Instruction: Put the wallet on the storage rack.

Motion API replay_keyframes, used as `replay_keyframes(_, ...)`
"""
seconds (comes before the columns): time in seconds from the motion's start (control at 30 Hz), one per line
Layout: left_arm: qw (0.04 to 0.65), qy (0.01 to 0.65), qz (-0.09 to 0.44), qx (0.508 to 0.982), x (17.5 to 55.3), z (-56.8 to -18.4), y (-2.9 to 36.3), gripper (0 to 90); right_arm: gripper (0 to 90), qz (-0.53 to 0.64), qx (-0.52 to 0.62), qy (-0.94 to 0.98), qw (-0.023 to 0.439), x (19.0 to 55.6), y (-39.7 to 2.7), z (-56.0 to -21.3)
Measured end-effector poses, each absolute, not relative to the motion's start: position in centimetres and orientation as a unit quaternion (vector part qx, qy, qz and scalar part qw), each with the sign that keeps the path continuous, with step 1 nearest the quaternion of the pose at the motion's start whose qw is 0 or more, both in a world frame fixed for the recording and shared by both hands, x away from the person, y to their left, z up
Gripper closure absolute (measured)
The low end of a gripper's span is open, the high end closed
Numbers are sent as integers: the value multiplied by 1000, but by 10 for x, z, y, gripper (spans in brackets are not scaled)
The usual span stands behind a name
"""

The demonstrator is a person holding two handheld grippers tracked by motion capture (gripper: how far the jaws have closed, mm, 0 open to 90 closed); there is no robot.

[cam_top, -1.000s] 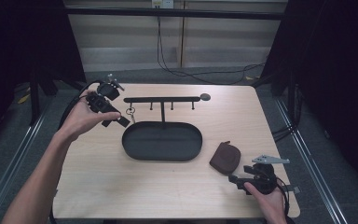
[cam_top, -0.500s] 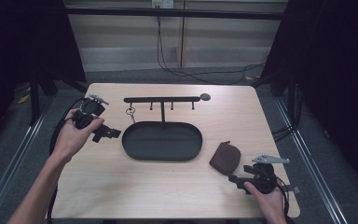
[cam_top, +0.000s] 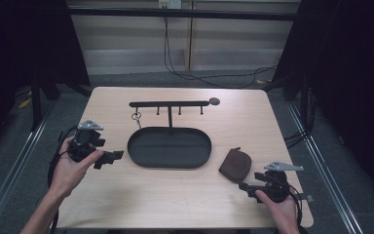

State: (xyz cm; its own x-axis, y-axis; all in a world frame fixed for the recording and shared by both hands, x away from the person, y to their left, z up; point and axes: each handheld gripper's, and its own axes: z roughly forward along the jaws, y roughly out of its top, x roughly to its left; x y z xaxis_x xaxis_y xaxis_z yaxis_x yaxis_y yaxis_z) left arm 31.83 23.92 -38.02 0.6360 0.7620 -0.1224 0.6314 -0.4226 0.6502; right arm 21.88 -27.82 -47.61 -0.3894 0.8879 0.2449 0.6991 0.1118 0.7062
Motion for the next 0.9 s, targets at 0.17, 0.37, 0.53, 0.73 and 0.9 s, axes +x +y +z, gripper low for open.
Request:
replay_keyframes(0.17,363,414,83,831,304,-391,241,162,196,397,541,732,115,219,-280,-476)
replay_keyframes(0.37,372,421,90,822,281,-412,238,167,193,403,541,730,114,218,-281,-474)
replay_keyframes(0.53,367,422,97,823,264,-433,237,187,193,405,542,729,109,218,-282,-471)
replay_keyframes(0.73,372,406,90,830,248,-444,244,202,217,401,548,725,116,219,-282,-470)
replay_keyframes(0.9,374,413,82,826,235,-456,247,202,211,402,547,727,109,224,-283,-462)
